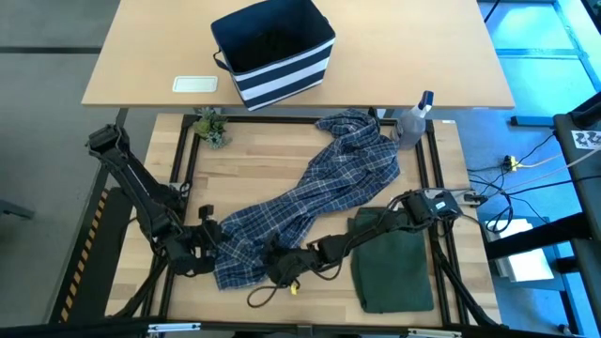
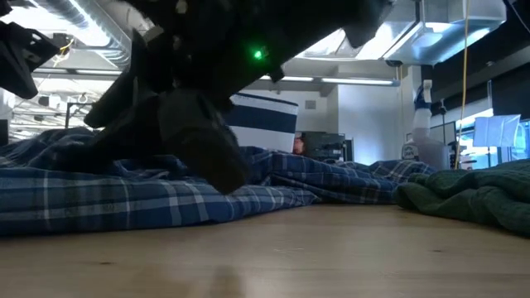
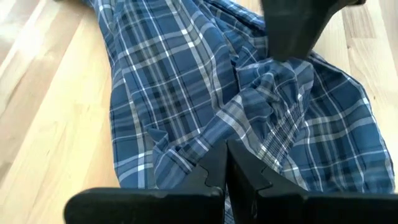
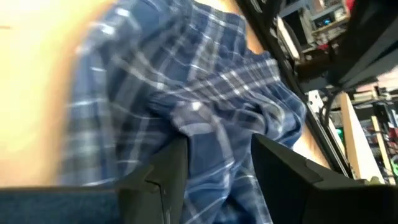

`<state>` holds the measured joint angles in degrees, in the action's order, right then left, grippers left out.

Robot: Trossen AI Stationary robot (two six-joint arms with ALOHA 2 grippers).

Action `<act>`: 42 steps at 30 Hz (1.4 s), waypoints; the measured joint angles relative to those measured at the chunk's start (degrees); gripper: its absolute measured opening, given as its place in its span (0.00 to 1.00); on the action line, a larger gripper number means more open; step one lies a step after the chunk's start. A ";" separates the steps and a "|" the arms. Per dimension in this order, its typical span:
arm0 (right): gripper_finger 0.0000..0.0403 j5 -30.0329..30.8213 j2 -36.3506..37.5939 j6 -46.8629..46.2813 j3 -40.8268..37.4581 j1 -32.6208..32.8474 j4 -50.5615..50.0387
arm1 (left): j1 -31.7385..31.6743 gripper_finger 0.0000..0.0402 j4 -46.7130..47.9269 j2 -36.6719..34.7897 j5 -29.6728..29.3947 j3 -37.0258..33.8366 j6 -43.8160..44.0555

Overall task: Fold Laundry from Bin
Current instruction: Fold the blue checkered pants

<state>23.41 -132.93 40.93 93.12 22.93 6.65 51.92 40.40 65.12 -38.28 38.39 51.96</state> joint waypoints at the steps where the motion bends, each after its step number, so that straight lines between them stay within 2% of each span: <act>1: 0.44 0.01 -0.25 -0.02 0.01 -0.23 0.45 | 0.00 0.00 0.00 0.00 -0.17 0.00 0.00; 8: 0.44 -1.96 -2.29 -0.22 -0.04 -0.82 1.00 | -0.04 0.00 -0.21 0.02 -1.48 0.00 1.63; 10: 0.41 -1.88 -2.27 -0.64 -0.04 -0.74 2.61 | -0.04 0.00 -0.23 0.02 -1.97 0.00 2.21; 14: 0.26 -0.51 -2.00 -0.65 0.28 -0.33 7.11 | -0.04 0.00 -0.29 0.02 -2.02 0.00 3.17; 17: 0.09 0.28 -1.80 -2.82 2.75 -0.08 6.16 | -0.04 0.00 -0.89 0.02 -1.82 0.00 3.16; 19: 0.03 1.90 -1.80 -4.67 4.74 -0.01 4.37 | -0.04 0.00 -1.20 0.02 -1.83 0.00 3.04; 24: 0.02 7.80 -1.80 -10.75 9.77 -0.09 -1.22 | -0.04 0.00 -0.73 0.00 -1.32 0.38 0.81; 29: 0.01 11.56 -1.78 -15.41 13.27 -1.28 -7.61 | 0.44 0.00 0.64 0.00 -1.60 5.55 -5.92; 33: 0.01 11.57 -1.72 -18.35 14.07 -2.73 -9.62 | 0.42 0.00 -0.77 -0.02 -1.77 9.43 -10.26; 37: 0.01 9.60 -1.72 -20.75 14.17 -4.01 -10.08 | 0.42 0.00 -3.28 1.31 -1.25 9.21 -12.00; 42: 0.01 8.49 -1.72 -22.50 14.19 -4.89 -10.35 | 0.22 0.00 -1.19 4.50 -2.41 8.50 -12.01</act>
<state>31.90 -134.65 18.44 107.30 18.03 -3.71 52.14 39.21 69.62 -40.70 46.89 39.95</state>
